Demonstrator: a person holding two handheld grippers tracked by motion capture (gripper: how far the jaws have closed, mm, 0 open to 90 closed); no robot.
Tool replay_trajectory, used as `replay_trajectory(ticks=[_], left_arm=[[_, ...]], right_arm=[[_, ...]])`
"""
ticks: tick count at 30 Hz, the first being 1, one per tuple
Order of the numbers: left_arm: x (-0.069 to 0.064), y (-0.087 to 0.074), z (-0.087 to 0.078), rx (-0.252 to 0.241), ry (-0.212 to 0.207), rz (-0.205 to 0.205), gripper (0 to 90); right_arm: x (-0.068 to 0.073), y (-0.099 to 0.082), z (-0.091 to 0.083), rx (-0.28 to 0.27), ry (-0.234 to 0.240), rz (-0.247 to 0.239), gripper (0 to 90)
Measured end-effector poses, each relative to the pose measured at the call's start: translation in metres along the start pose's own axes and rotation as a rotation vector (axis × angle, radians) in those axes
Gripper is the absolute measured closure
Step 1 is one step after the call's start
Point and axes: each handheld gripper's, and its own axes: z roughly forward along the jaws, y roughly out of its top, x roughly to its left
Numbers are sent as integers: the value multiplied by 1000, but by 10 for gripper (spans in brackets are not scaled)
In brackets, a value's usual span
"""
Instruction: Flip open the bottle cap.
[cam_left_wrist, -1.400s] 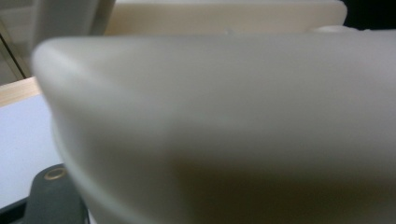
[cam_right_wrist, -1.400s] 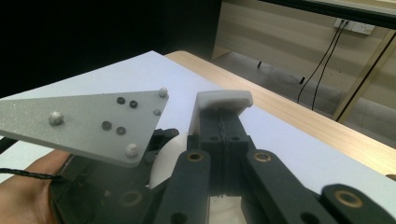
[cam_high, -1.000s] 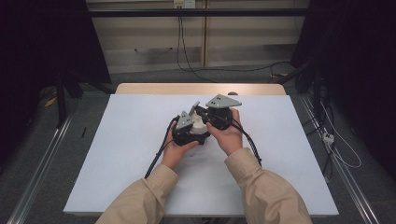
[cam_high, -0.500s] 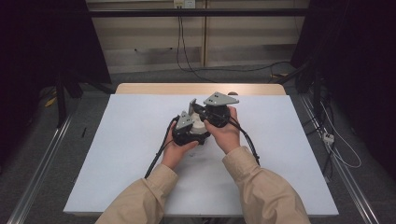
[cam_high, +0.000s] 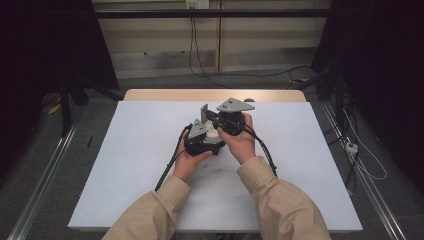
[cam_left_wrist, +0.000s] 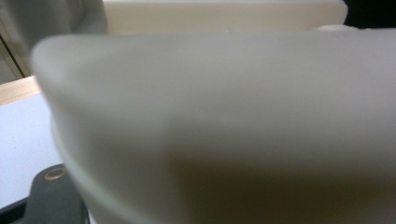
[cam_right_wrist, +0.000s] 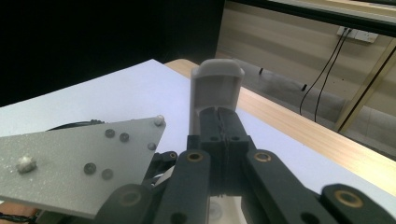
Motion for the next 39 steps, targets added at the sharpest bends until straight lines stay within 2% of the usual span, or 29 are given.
replay_trajectory(ticks=[39], left_arm=[[0,0,0,1,0,1,186]], right_arm=[[-5,-4,13,0,5,4,900]])
